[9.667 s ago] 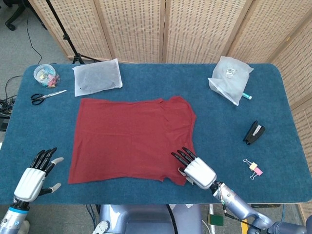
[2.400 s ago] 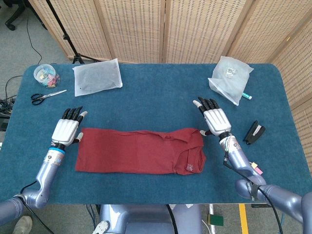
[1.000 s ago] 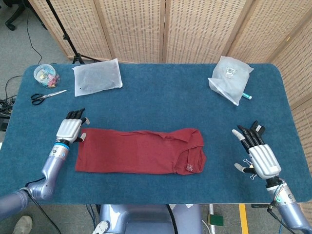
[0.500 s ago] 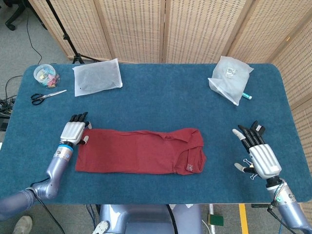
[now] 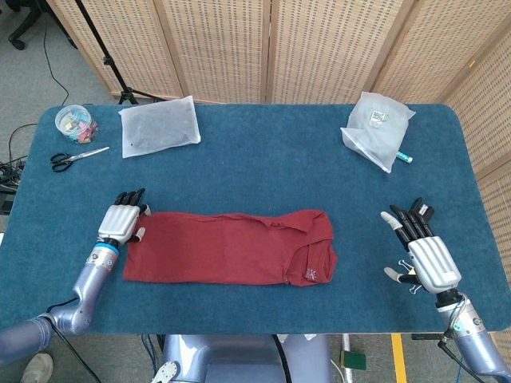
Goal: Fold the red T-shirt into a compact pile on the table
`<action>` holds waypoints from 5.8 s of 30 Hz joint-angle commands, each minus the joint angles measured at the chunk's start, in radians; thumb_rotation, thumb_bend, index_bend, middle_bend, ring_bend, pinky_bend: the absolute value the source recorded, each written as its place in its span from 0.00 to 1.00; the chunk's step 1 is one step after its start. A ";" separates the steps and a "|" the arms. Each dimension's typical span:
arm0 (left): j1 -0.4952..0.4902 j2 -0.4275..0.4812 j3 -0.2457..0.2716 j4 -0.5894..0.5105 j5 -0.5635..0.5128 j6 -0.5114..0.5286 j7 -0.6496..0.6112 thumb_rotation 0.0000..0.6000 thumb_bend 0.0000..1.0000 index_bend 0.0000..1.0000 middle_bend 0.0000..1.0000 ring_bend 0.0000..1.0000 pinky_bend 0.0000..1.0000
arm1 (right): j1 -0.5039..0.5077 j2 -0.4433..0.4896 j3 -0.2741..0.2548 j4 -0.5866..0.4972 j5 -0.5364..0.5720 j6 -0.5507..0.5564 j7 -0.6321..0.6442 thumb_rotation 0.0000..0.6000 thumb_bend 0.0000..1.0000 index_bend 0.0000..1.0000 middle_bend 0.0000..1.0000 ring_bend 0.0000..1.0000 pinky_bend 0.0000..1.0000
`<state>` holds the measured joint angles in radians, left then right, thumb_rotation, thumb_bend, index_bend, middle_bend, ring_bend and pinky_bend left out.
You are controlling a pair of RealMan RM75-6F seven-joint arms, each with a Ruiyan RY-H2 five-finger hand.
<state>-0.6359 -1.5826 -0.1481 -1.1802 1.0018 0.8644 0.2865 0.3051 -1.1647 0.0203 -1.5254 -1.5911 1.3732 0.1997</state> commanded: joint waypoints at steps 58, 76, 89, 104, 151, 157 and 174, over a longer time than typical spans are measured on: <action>0.016 -0.018 0.003 -0.036 0.026 0.048 -0.021 1.00 0.61 0.80 0.00 0.00 0.00 | -0.010 0.003 0.016 0.009 -0.014 -0.002 0.039 1.00 0.00 0.00 0.00 0.00 0.00; 0.029 -0.035 -0.002 -0.008 0.095 0.087 -0.079 1.00 0.61 0.84 0.00 0.00 0.00 | -0.010 0.004 0.018 0.012 -0.016 -0.003 0.048 1.00 0.00 0.00 0.00 0.00 0.00; 0.027 0.003 0.005 -0.014 0.094 0.083 -0.019 1.00 0.62 0.85 0.00 0.00 0.00 | -0.012 0.007 0.019 0.011 -0.018 0.002 0.055 1.00 0.00 0.00 0.00 0.00 0.00; 0.020 0.069 0.020 0.098 0.086 -0.008 -0.036 1.00 0.62 0.85 0.00 0.00 0.00 | -0.013 0.008 0.020 0.010 -0.018 0.001 0.055 1.00 0.00 0.00 0.00 0.00 0.00; -0.023 0.195 0.084 0.454 0.286 -0.245 -0.359 1.00 0.64 0.85 0.00 0.00 0.00 | -0.018 0.025 0.020 -0.007 -0.032 0.020 0.074 1.00 0.00 0.00 0.00 0.00 0.00; -0.052 0.363 0.004 0.040 0.124 -0.190 -0.093 1.00 0.64 0.85 0.00 0.00 0.00 | -0.022 0.035 0.018 -0.011 -0.044 0.033 0.092 1.00 0.00 0.00 0.00 0.00 0.00; -0.231 0.310 -0.030 -0.354 -0.269 0.032 0.450 1.00 0.64 0.85 0.00 0.00 0.00 | -0.024 0.048 0.015 -0.011 -0.055 0.044 0.130 1.00 0.00 0.00 0.00 0.00 0.00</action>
<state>-0.8386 -1.2452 -0.1752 -1.5198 0.7639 0.8742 0.7042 0.2807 -1.1171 0.0350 -1.5363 -1.6463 1.4172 0.3293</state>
